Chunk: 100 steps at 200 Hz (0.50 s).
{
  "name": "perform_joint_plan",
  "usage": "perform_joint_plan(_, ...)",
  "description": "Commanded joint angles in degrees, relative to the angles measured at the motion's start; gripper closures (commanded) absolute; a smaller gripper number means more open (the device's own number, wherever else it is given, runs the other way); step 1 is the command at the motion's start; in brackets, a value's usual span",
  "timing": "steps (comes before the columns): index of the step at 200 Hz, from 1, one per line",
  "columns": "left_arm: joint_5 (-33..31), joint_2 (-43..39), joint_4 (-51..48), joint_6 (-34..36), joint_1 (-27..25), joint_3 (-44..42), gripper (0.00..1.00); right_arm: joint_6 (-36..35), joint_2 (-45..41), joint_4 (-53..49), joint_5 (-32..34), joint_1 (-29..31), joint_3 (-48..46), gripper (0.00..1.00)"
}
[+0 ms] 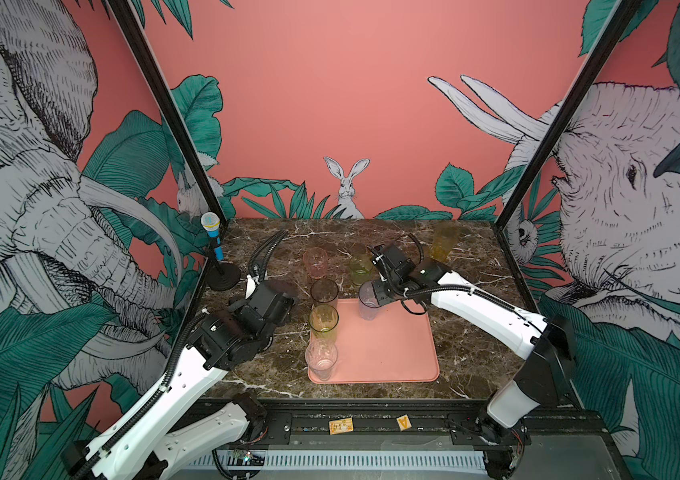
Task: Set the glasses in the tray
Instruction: 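Lower the light blue glass onto the tray beside the smoky glass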
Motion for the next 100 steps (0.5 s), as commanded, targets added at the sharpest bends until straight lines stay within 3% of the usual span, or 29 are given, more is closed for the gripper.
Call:
perform_joint_plan(1,-0.33,-0.32,-1.01,-1.47,0.42,-0.70,0.14,0.04,1.06,2.55,0.81,0.37,0.24,1.00)
perform_joint_plan(100,0.33,0.14,-0.49,-1.60,0.44,-1.27,0.14,-0.47,5.47,3.93,1.08,-0.68,2.30,1.00)
